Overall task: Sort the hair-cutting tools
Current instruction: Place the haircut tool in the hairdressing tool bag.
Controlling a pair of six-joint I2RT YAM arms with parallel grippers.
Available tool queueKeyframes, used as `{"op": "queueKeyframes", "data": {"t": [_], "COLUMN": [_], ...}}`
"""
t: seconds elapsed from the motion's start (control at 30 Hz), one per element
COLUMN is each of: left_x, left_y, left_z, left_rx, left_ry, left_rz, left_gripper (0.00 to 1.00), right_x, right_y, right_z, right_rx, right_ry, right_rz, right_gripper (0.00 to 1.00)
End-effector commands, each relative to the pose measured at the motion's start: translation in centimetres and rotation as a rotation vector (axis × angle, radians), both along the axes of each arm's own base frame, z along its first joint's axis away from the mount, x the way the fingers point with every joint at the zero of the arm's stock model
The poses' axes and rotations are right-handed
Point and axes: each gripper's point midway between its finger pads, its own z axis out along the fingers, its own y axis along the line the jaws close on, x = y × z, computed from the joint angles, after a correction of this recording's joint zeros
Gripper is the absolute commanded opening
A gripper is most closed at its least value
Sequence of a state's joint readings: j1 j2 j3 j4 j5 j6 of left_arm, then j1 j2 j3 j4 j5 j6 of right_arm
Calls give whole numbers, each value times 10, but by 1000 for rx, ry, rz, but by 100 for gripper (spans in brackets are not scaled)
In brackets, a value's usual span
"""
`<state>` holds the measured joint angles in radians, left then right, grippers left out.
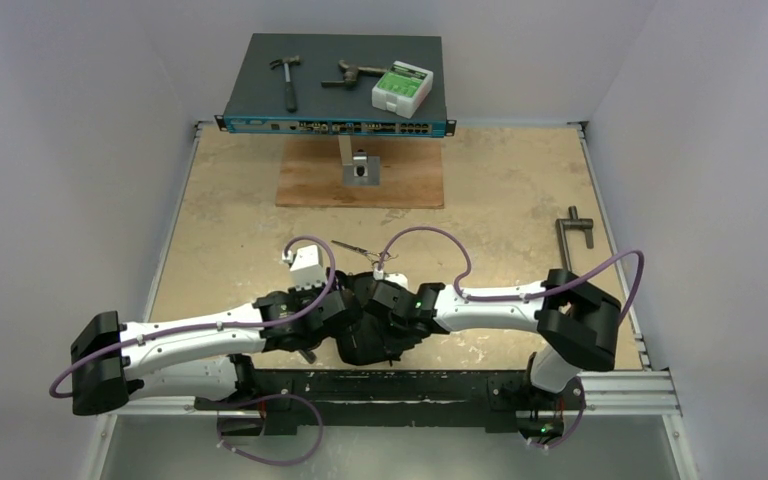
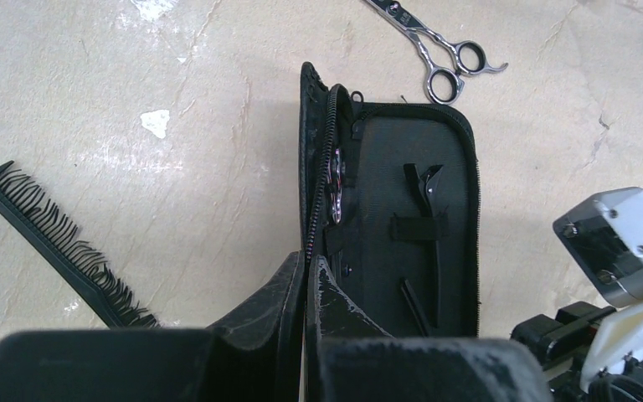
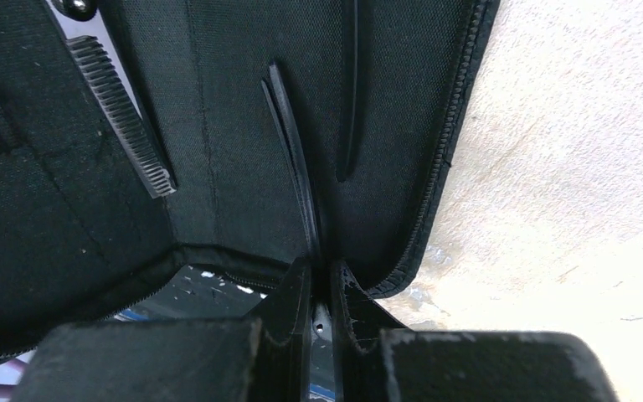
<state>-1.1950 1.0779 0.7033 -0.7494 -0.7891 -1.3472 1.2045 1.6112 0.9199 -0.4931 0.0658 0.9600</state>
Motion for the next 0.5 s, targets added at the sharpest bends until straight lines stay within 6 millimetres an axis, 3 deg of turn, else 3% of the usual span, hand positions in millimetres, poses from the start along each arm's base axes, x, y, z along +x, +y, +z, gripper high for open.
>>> {"op": "queueKeyframes", "data": {"t": [0.0, 0.47], "left_x": [5, -3], "left_y": [-7, -7], "left_z": [12, 6], "left_rx": [-58, -87], "left_ry": [-47, -54], "left_rz": [24, 23], "left_gripper": [0, 0], "right_x": [2, 24], "right_y": [16, 2], "right_z": [9, -1], "right_rx": [45, -7], "right_ry": [1, -22], "right_rz": [-11, -66], "right_gripper": [0, 0]}}
